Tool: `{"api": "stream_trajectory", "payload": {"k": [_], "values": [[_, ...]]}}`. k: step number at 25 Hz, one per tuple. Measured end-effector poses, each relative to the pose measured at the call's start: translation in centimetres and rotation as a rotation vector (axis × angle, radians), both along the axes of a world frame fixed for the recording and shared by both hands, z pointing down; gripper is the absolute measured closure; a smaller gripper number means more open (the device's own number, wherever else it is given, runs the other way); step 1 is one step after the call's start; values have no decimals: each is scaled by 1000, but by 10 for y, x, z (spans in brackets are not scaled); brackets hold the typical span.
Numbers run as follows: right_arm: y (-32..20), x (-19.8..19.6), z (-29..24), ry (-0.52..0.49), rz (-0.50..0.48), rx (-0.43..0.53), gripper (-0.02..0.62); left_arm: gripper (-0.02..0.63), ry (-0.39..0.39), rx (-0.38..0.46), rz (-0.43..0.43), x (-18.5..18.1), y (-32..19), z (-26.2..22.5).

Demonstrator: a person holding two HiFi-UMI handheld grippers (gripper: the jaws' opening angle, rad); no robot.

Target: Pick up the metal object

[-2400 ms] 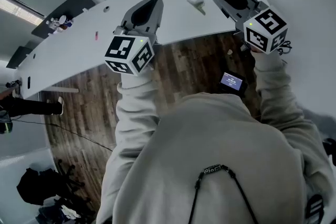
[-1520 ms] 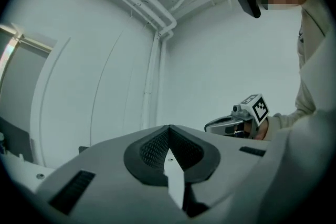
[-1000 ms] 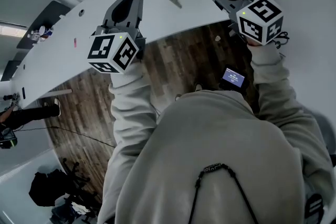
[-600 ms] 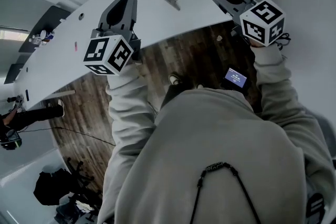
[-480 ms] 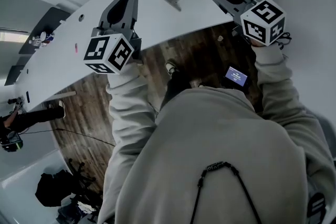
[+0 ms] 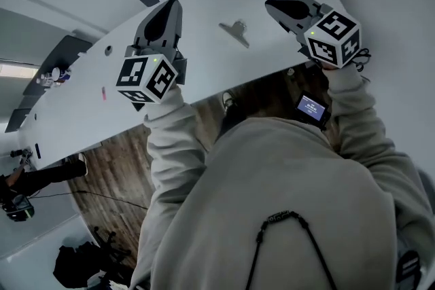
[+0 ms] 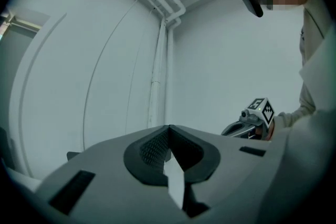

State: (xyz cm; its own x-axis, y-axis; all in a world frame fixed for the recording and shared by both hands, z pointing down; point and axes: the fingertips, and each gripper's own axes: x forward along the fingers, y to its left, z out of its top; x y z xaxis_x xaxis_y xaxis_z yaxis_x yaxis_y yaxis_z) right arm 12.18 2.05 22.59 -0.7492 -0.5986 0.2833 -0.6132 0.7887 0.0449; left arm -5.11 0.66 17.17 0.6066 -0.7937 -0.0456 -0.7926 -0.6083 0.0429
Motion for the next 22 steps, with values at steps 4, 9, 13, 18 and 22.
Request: {"api": "stream_trajectory", "payload": {"k": [4,9,13,18,22], "values": [[-58,-16,7,8,37,-40,575,601,1,-30,30,-20,-68,6],[-124,-42,16,6,62,-70,575,601,-2,-52,71,-42,-144,17],[-176,-60,18,-15,81,-92,575,601,-20,-74,123,-55,-199,31],[-240,-73,13,-104,142,-164,575,601,-23,-141,197,-63,-260,59],[-277,-81,11,-66,152,-183,575,601,-28,-175,219,-67,-296,68]]}}
